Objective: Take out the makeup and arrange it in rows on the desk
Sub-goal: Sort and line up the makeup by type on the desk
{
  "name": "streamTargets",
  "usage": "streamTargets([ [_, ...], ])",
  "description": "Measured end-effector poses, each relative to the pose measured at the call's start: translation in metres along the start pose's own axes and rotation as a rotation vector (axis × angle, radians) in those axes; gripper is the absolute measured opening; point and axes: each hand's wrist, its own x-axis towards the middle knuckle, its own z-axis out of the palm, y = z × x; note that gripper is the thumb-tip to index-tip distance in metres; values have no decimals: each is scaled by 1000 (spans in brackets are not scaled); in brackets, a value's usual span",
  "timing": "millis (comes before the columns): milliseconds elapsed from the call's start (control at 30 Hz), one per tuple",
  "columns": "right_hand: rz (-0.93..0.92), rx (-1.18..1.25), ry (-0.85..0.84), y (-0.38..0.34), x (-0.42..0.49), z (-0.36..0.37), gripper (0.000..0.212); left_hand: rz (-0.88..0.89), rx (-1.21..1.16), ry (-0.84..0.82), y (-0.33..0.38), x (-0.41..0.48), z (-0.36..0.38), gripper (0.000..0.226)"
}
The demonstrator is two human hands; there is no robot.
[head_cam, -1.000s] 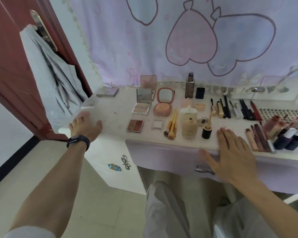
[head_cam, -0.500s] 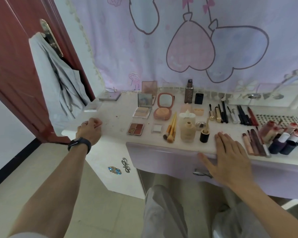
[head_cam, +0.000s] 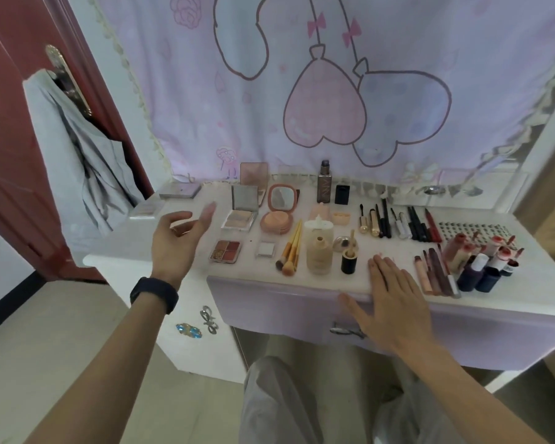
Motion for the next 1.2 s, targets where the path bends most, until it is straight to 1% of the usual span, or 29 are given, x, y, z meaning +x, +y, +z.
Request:
streamTargets([
  [67,-21,130,43,2,-3,-5,95,19,-102,-110,17,-30,27,59],
  [100,-22,245,77,2,-5,-11,85,32,-135,-164,24,-44,39,54],
  [200,56,664,170,-6,-13,-42,54,114,-183,-317,33,-79,71,50],
  [267,136,988,164,-10,-17,-72,37,212,-147,-416,37,-97,88,49],
  [300,161,1130,138,-11,-18,-86,32,270,-110,-469,40,-105,97,50],
  [367,205,1330,57,-9,-16,-110,34,376,-23,-556,44,-117,113,54],
  [400,238,1388,21,-7,-15,-118,35,423,22,-584,47,-121,119,55],
  [533,356,1464,4,7,-7,-129,35,584,173,-600,53,-130,143,61],
  [600,406,1559,-12,16,-3,-127,35,595,194,-598,55,-131,151,66],
  [667,482,1740,-61,22,0,-125,32,587,199,-593,53,-132,155,69],
  [767,567,1989,-200,22,3,-123,26,583,208,-579,51,-134,158,66],
  [833,568,2027,-255,22,4,-120,24,592,219,-563,51,-133,159,62],
  [967,511,1953,-255,22,7,-115,27,586,161,-581,54,-132,159,57],
  [1100,464,1760,-258,24,9,-114,29,601,158,-571,58,-132,158,53],
  [1200,402,1619,-244,26,11,-118,38,631,233,-595,60,-131,157,53],
])
